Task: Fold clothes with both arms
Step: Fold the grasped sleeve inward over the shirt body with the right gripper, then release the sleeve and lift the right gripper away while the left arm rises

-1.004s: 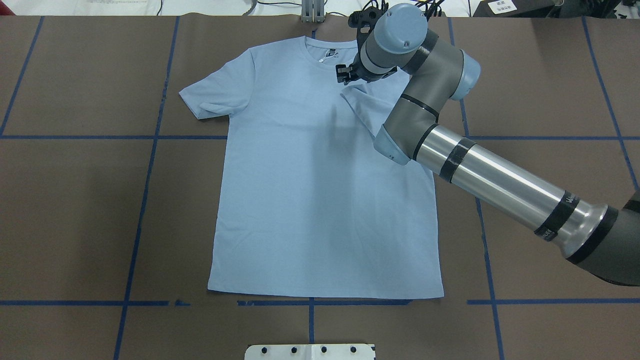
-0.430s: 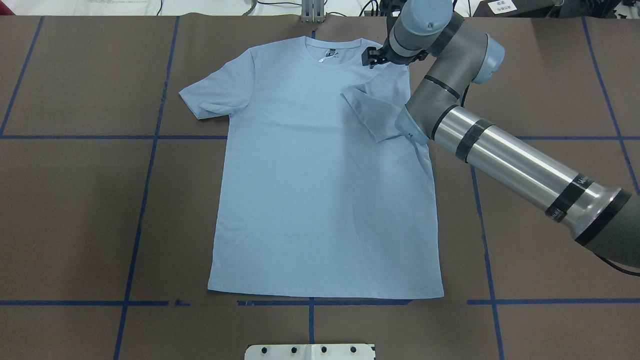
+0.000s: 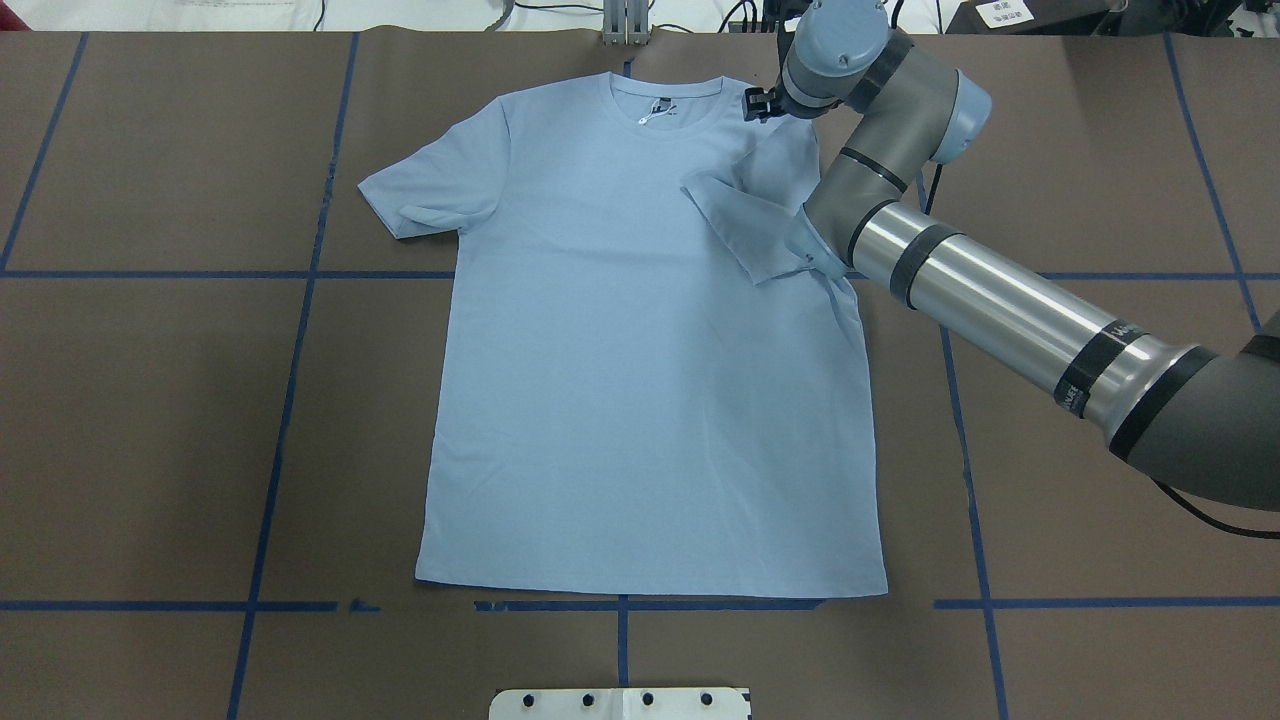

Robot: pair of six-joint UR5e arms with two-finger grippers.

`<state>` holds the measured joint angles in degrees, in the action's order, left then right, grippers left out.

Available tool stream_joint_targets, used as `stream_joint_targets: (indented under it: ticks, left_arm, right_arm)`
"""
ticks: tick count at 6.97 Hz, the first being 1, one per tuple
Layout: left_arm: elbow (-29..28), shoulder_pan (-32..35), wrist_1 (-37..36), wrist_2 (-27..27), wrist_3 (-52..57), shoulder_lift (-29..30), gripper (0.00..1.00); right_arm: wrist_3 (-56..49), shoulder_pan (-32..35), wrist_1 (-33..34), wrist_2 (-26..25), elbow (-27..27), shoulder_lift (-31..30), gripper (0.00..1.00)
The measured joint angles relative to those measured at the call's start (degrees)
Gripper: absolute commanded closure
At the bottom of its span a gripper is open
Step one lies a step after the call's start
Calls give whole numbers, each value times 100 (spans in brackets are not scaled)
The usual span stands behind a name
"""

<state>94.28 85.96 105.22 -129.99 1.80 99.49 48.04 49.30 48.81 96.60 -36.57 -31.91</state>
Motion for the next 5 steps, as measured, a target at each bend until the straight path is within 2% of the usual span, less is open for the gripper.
stream_joint_targets:
  ticks: [1,5]
  left_arm:
    - [0,0,11,0,-3,0,0]
    - [3,0,24,-6,13,-7,0]
  right_arm:
    - [-120,3,-20,-38,78,20,100]
    - [-925,204,-30,-56,157,-94,100]
